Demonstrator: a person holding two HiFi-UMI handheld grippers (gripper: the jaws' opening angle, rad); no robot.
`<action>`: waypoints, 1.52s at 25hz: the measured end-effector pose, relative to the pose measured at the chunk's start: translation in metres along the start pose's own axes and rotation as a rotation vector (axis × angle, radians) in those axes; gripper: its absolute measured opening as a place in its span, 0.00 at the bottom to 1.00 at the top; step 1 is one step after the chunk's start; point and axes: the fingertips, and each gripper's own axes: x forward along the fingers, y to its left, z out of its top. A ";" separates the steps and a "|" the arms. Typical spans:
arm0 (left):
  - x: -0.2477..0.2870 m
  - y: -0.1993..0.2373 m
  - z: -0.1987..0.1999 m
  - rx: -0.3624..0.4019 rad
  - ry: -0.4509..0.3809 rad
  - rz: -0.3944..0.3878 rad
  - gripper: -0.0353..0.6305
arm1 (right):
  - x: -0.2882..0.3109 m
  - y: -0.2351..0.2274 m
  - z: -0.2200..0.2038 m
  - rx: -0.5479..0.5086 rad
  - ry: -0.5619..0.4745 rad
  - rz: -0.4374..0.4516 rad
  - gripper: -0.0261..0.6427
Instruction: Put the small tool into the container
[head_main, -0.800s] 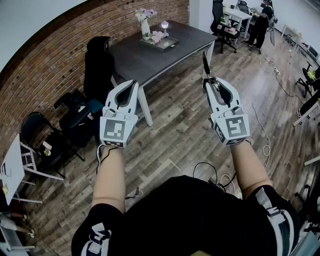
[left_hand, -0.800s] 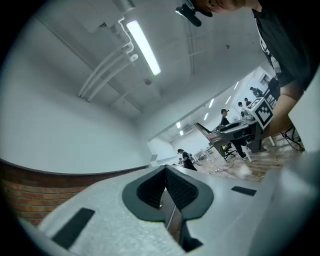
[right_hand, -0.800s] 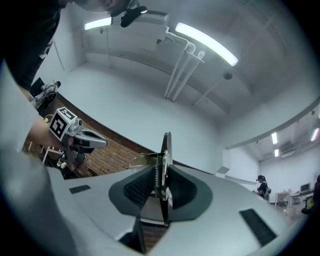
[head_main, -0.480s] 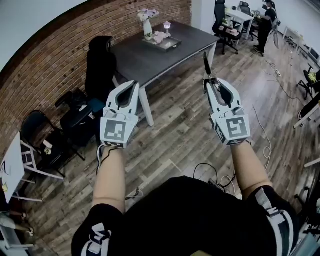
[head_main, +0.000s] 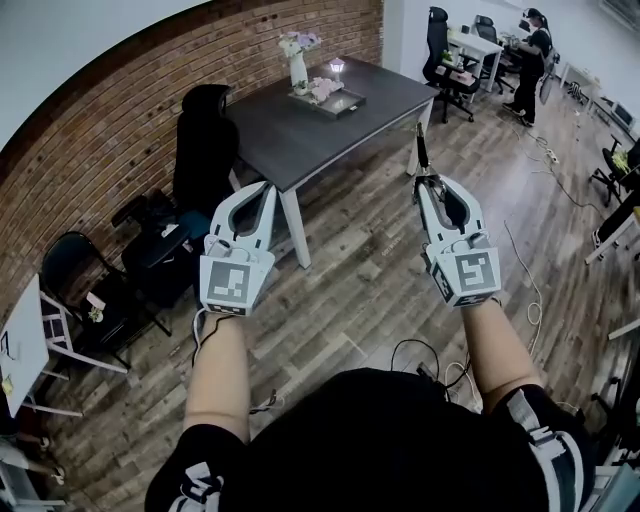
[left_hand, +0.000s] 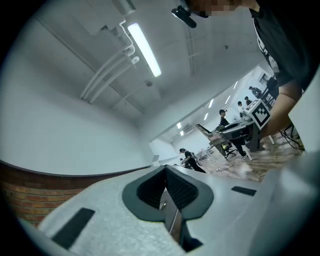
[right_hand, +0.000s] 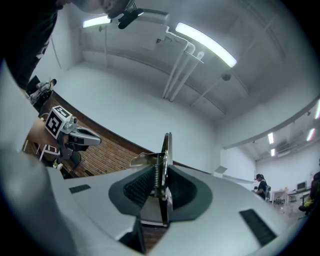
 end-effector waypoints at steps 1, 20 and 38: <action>-0.003 0.002 -0.001 0.001 -0.002 -0.003 0.06 | 0.000 0.002 0.001 -0.006 0.001 -0.004 0.16; -0.019 0.053 -0.007 0.009 -0.046 -0.009 0.06 | 0.013 0.016 -0.002 -0.110 0.120 -0.005 0.16; 0.029 0.031 -0.020 0.059 -0.029 -0.043 0.06 | 0.030 -0.032 -0.028 -0.091 0.112 -0.016 0.16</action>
